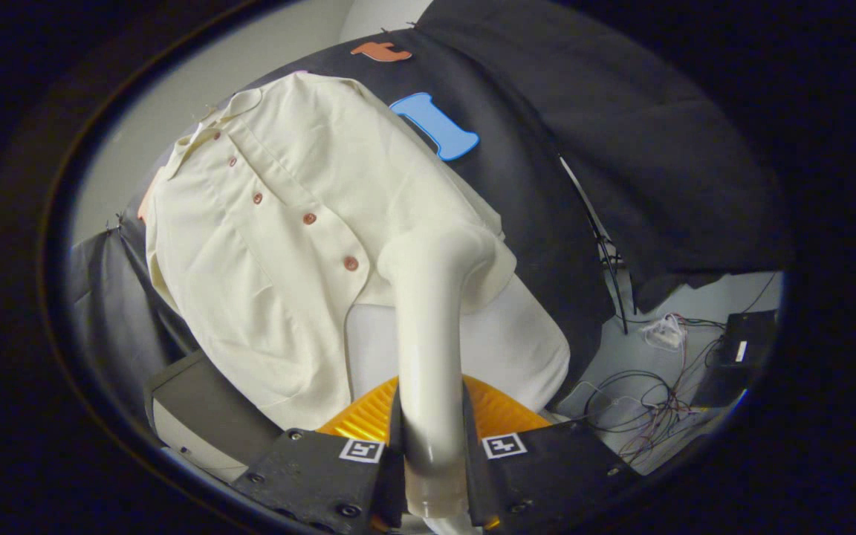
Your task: Iron the clothes twice with a garment steamer, once on the left side and once on the right side.
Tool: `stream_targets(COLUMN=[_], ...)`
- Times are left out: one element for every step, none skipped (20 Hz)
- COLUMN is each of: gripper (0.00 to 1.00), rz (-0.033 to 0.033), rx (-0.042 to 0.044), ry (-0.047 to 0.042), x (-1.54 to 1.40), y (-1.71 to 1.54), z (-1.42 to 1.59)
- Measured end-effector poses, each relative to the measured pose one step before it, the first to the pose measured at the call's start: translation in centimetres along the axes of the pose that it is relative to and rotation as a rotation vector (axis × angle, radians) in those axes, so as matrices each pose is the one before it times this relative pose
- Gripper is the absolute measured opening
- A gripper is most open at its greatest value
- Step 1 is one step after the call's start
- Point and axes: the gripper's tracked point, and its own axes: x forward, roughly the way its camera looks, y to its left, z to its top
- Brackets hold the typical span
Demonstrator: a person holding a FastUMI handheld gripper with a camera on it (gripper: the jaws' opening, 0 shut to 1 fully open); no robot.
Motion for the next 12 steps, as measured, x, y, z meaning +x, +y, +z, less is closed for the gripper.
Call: stream_targets(gripper=[0.34, 0.34, 0.34, 0.34, 0.34, 0.34, 0.34, 0.34, 0.34, 0.34, 0.34, 0.34], rz=[-0.00286, -0.0022, -0.00029, -0.00135, -0.00208, 0.00177, 0.0049, 0.00056, 0.00139, 0.006, 0.01183, 0.01622], rx=[0.02103, 0.0229, 0.02197, 0.02441, 0.02829, 0.02736, 0.02091, 0.00413, -0.00913, -0.01279, -0.01158, -0.00903], ry=[0.00627, 0.00483, -0.00038, -0.00317, -0.00516, -0.00324, -0.00147, -0.00132, -0.00504, -0.00408, -0.00594, -0.01282], x=[-0.513, -0.594, -0.603, -0.654, -0.649, -0.723, -0.861, -0.728, -0.851, -0.948, -1.122, -1.186], y=[-0.086, -0.075, -0.092, 0.046, 0.134, 0.333, 0.689, 0.623, 0.836, 1.042, 1.336, 1.397], z=[-0.746, -0.843, -0.632, -0.602, -0.51, -0.523, -0.624, -0.445, -0.462, -0.459, -0.388, -0.246])
